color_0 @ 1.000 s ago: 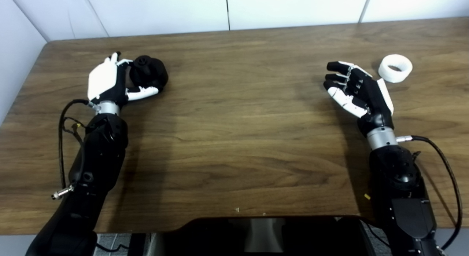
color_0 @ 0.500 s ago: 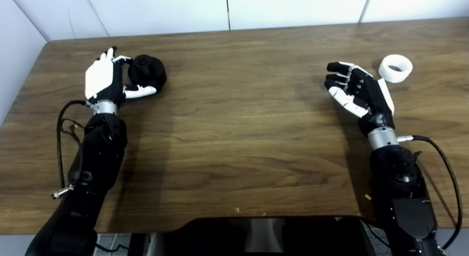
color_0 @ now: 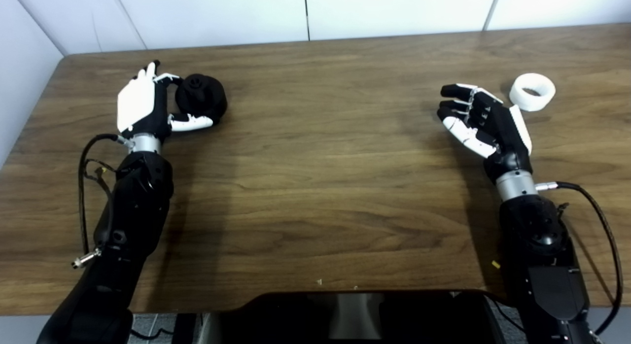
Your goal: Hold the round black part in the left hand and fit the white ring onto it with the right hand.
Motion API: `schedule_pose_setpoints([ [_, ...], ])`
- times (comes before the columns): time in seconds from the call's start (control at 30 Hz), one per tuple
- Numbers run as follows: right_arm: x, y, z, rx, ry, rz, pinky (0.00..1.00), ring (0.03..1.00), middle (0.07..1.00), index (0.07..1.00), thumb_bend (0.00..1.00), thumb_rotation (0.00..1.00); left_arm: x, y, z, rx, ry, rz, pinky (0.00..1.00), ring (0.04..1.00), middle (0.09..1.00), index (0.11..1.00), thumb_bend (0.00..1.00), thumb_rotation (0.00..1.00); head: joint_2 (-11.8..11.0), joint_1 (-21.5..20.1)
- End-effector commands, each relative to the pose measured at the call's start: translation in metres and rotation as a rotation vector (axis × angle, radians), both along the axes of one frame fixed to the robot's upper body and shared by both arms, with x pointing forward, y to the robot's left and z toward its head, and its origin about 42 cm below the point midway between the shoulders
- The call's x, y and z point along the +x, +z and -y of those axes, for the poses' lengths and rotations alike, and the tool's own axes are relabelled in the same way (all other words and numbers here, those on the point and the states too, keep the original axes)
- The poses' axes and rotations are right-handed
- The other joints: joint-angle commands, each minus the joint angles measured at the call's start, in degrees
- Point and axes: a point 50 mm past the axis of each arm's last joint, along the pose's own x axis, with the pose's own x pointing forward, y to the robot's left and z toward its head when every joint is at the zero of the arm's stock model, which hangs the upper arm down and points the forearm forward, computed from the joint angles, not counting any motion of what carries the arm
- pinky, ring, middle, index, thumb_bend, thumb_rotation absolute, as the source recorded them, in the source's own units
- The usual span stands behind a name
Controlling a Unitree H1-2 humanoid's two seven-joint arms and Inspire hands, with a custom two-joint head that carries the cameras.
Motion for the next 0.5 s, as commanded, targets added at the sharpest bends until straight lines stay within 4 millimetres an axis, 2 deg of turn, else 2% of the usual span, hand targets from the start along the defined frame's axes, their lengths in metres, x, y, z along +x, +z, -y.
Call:
schedule_pose_setpoints([
  [0.0,0.008,0.024,-0.001,-0.006,0.018,0.106,0.65,0.707,0.743,0.680,0.56,0.33,0.009,0.021,0.003,0.012,-0.016,0.053,1.00,1.000,1.000,0.662,0.98,0.37,0.0,0.0],
  [0.23,0.009,0.026,0.001,0.005,0.025,0.116,0.64,0.710,0.750,0.686,0.53,0.30,0.006,0.015,0.013,-0.006,-0.046,0.039,1.00,1.000,1.000,0.658,1.00,0.35,0.3,-0.2],
  [0.47,0.009,0.029,0.001,-0.010,0.017,0.114,0.64,0.714,0.747,0.684,0.54,0.32,0.004,0.012,0.026,-0.055,-0.068,0.022,1.00,1.000,1.000,0.659,1.00,0.36,0.4,-0.2],
])
